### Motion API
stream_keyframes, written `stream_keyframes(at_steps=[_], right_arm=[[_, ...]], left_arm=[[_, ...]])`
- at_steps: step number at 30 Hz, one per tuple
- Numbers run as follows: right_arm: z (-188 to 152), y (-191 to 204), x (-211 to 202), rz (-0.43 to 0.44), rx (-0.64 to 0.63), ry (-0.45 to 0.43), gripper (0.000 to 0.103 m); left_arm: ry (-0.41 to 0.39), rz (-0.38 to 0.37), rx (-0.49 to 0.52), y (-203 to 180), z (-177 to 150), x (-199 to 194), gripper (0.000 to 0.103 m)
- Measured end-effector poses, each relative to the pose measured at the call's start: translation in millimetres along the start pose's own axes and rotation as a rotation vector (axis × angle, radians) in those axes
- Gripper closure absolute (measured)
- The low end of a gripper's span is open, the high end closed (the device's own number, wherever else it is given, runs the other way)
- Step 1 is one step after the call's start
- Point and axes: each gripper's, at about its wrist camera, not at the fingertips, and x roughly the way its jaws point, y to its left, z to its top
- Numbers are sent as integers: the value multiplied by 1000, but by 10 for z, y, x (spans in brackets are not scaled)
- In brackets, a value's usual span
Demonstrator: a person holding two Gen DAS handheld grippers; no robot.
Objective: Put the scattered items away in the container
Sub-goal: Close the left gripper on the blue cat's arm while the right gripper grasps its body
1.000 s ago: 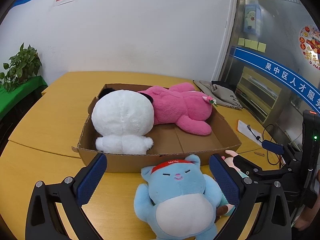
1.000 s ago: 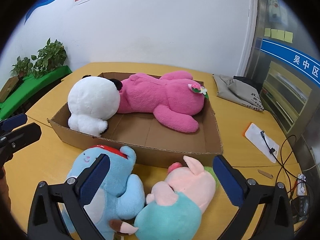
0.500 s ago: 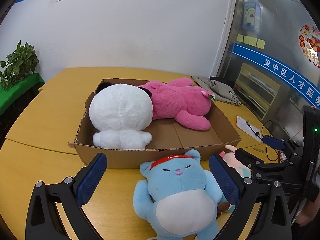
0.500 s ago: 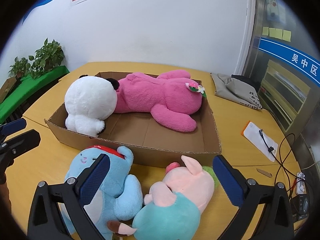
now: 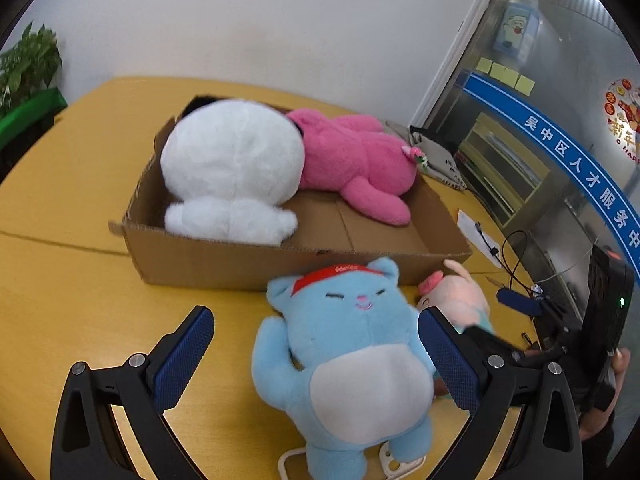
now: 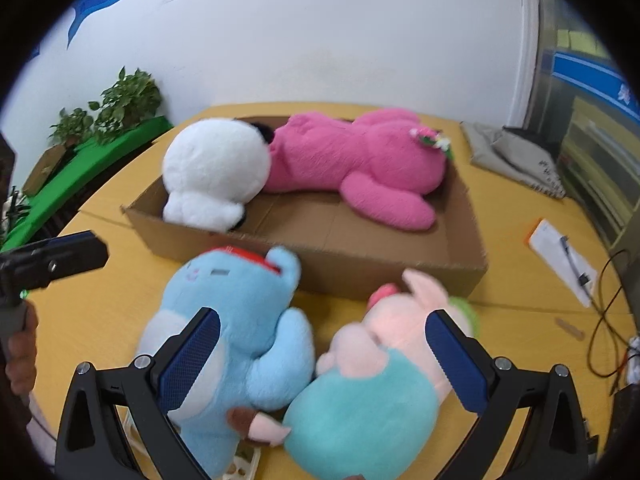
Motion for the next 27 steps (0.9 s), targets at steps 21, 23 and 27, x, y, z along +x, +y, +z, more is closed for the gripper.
stream_keyframes(at_steps=[21, 23, 27], right_arm=[[-163, 308, 398, 245, -12, 114, 6], [-163, 287, 417, 231, -13, 123, 6], [-177, 218, 415, 220, -16, 135, 6]], left_arm=[[255, -159, -218, 752, -437, 640, 43], [270, -149, -184, 679, -460, 697, 45], [287, -189, -174, 628, -496, 728, 73]])
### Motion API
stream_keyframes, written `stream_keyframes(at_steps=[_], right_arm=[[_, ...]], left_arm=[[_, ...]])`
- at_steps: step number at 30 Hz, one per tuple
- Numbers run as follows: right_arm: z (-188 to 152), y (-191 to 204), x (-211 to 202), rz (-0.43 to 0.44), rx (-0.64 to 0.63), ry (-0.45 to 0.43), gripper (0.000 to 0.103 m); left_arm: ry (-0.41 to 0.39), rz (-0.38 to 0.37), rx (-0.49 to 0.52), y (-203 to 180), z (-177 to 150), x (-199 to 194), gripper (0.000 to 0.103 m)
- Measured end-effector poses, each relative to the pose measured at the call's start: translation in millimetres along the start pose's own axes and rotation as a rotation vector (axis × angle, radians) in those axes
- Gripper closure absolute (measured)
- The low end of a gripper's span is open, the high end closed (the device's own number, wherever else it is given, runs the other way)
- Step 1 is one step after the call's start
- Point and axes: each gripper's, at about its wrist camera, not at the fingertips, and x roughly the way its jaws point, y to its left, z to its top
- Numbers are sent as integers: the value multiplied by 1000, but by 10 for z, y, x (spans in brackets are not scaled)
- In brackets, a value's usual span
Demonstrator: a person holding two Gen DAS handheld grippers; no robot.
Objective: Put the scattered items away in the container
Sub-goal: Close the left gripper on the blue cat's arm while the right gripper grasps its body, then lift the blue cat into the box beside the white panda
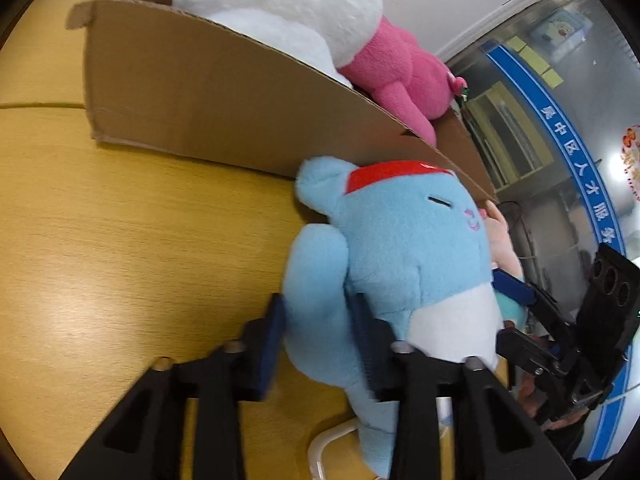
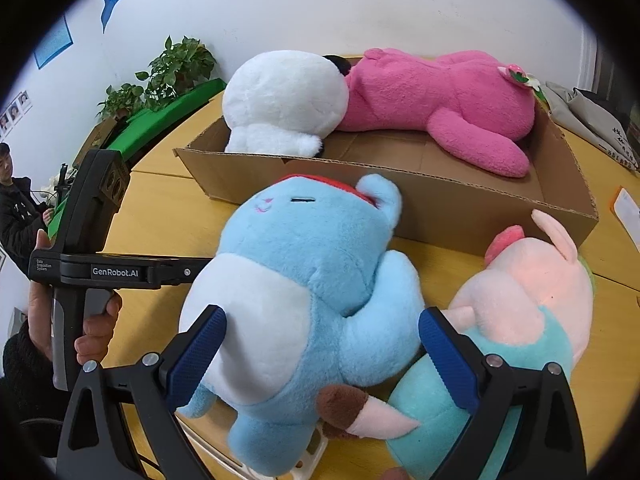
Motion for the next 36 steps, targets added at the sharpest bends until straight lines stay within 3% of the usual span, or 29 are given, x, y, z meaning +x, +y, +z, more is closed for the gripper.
stream_keyframes(at_steps=[6, 7, 9, 13, 15, 17, 18, 20, 22, 25, 31, 33, 36], right_arm=[[-68, -227, -122, -61, 37, 0, 6], [-74, -266, -132, -81, 42, 2, 6], [-73, -327, -147, -107, 54, 4, 6], [-7, -294, -124, -108, 85, 5, 6], [25, -223, -39, -126, 68, 22, 7], [65, -195, 41, -157, 64, 33, 15], [86, -197, 69, -172, 63, 37, 28], [111, -194, 152, -224, 36, 57, 47], [102, -154, 264, -249, -10, 94, 47], [101, -94, 287, -245, -22, 104, 47], [106, -56, 294, -196, -29, 129, 46], [96, 8, 316, -183, -39, 135, 35], [92, 102, 359, -148, -19, 150, 31]], left_arm=[[-15, 24, 27, 49, 0, -199, 87], [-21, 43, 24, 80, 5, -239, 101], [-31, 108, 31, 121, 11, -299, 103], [-42, 82, 7, 186, -13, -379, 103], [-46, 24, -8, 182, -47, -404, 87], [-54, -17, -9, 152, -51, -391, 36], [-65, -19, -15, 149, -45, -386, 25], [-65, -41, -38, 135, -24, -310, 21], [-30, -74, -63, 157, -9, -183, 25], [21, -56, -76, 194, -34, -70, 71], [17, 26, -18, 183, -12, -222, 76], [10, 57, -8, 233, -3, -297, 76], [5, 93, -3, 303, -13, -366, 76]])
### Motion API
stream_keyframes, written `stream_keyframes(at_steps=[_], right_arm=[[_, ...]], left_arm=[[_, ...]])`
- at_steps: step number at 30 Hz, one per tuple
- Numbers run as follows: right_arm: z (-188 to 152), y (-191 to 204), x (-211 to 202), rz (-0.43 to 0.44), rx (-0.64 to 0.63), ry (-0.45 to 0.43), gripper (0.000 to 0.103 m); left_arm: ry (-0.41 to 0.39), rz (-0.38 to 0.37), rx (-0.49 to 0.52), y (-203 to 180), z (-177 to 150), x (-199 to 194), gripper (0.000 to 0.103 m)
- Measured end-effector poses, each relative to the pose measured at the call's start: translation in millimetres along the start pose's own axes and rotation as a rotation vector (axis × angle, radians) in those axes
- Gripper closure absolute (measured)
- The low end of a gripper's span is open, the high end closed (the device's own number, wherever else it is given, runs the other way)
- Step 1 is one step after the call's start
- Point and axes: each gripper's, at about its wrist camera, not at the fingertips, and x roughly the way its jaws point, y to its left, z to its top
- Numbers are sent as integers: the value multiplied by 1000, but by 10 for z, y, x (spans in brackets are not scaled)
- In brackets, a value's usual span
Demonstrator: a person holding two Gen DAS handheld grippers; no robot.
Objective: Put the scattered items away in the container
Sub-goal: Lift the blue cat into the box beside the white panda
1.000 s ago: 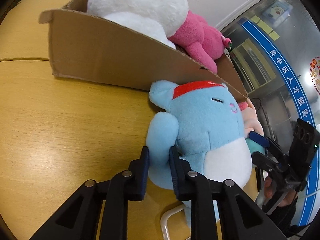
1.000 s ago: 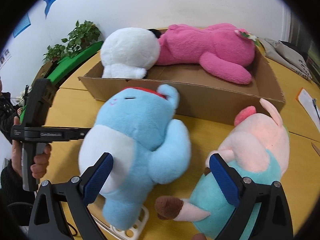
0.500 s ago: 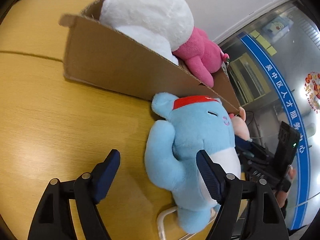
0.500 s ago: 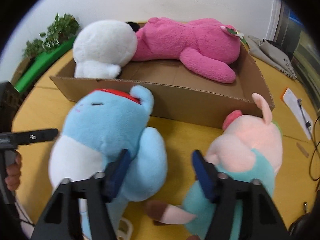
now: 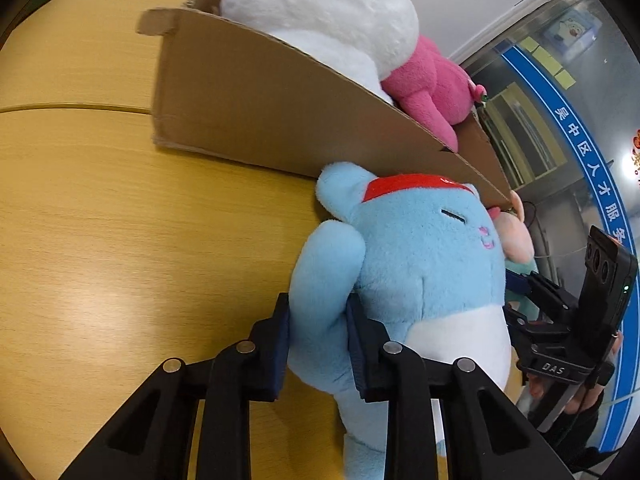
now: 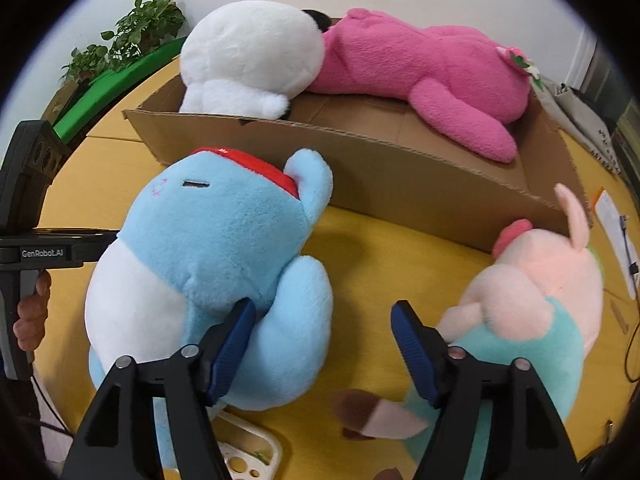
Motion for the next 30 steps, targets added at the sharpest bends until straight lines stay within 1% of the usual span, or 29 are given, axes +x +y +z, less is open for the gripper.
stream_keyframes(at_steps=[2, 6, 10, 11, 12, 13, 14, 16, 17, 19, 21, 23, 25, 27, 30], right_arm=[[20, 60, 35, 19, 26, 18, 32], [45, 108, 126, 17, 78, 57, 33], [-8, 76, 257, 93, 131, 106, 39], [-22, 56, 277, 126, 143, 114, 51], [-33, 45, 283, 171, 151, 118, 71], [-42, 48, 281, 206, 153, 117, 72], [-49, 61, 276, 205, 146, 110, 72], [-72, 126, 254, 162, 96, 84, 74], [-84, 145, 239, 150, 81, 72, 75], [-114, 135, 206, 164, 86, 59, 77], [-135, 92, 154, 185, 107, 40, 80], [-126, 20, 39, 193, 126, -6, 81], [-42, -56, -106, 197, 137, -61, 81], [78, -161, -289, 191, 147, -128, 81], [357, -310, -545, 154, 128, -226, 81]], left_arm=[[-5, 21, 9, -6, -23, -7, 76], [-9, 23, 15, 36, -28, -30, 76], [-18, 15, 20, 66, -63, -82, 76], [-18, 17, 27, 23, -45, -66, 76], [-19, 26, 35, 1, -49, -70, 76], [-19, 37, 42, -24, -50, -75, 76], [-21, 32, 42, -39, -47, -88, 78], [-21, 18, 33, -80, -29, -123, 78], [-23, 27, 41, -115, -24, -144, 79], [-34, 48, 68, -222, -15, -193, 79], [-50, 50, 85, -316, -8, -248, 79], [-71, 44, 102, -420, 29, -324, 79], [-109, 29, 129, -568, 120, -440, 79], [-166, 15, 170, -751, 274, -582, 79], [-264, 10, 238, -1061, 637, -742, 79]])
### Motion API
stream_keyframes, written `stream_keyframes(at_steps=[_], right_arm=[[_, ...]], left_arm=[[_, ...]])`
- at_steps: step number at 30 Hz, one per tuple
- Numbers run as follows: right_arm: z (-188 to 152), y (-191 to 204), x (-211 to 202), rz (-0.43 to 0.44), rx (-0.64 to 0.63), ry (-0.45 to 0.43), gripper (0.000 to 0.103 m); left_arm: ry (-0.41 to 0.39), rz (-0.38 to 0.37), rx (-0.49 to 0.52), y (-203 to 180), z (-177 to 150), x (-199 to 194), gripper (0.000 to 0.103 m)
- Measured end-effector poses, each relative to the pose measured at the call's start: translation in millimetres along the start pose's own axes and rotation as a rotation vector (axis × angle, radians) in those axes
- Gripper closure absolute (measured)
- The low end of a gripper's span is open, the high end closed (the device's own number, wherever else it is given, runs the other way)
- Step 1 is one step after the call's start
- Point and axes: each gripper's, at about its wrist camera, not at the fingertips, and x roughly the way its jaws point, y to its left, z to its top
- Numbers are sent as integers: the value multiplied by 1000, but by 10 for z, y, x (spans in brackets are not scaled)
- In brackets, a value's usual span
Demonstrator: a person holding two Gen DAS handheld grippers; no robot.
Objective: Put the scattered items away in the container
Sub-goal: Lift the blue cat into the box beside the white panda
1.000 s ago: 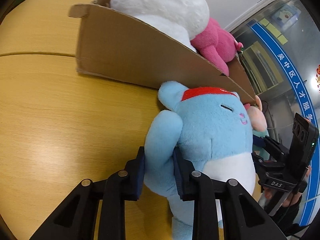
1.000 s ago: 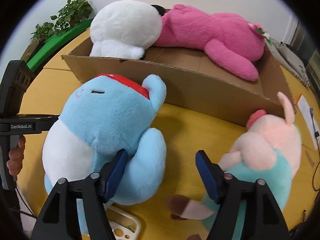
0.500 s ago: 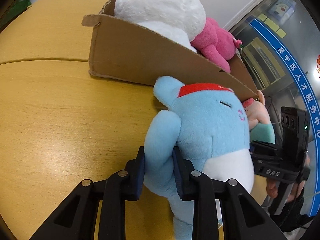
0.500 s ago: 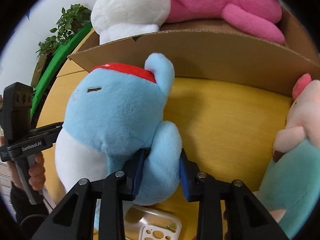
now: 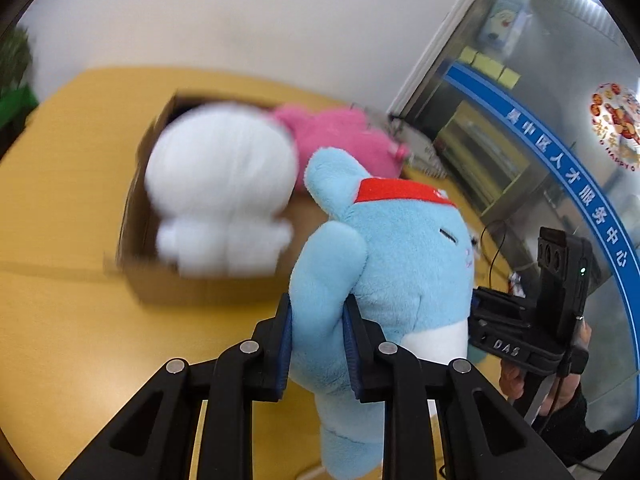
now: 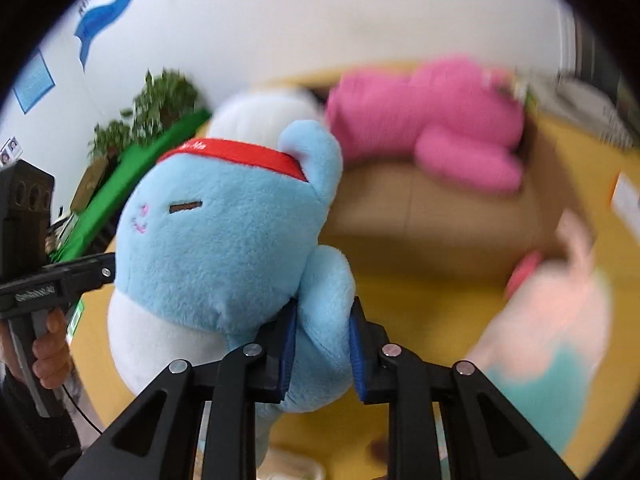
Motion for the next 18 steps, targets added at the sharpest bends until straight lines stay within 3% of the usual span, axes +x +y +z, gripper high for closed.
stream_keyframes(at_steps=[5, 9, 12, 15, 18], right_arm=[[853, -206, -39, -96, -32, -126, 81], [1274, -471, 273, -141, 14, -140, 81], [1325, -641, 699, -180, 7, -48, 81], [1190, -739, 1054, -241, -9, 69, 81], [990, -856, 1234, -244, 22, 157, 78]], left_arm=[[-111, 39, 85, -131, 791, 337, 79], [-74, 71, 71, 0, 1119, 920, 79], [16, 114, 41, 222, 1036, 1353, 80], [5, 119, 95, 202, 887, 1499, 79], [7, 167, 139, 116, 826, 1555, 77]])
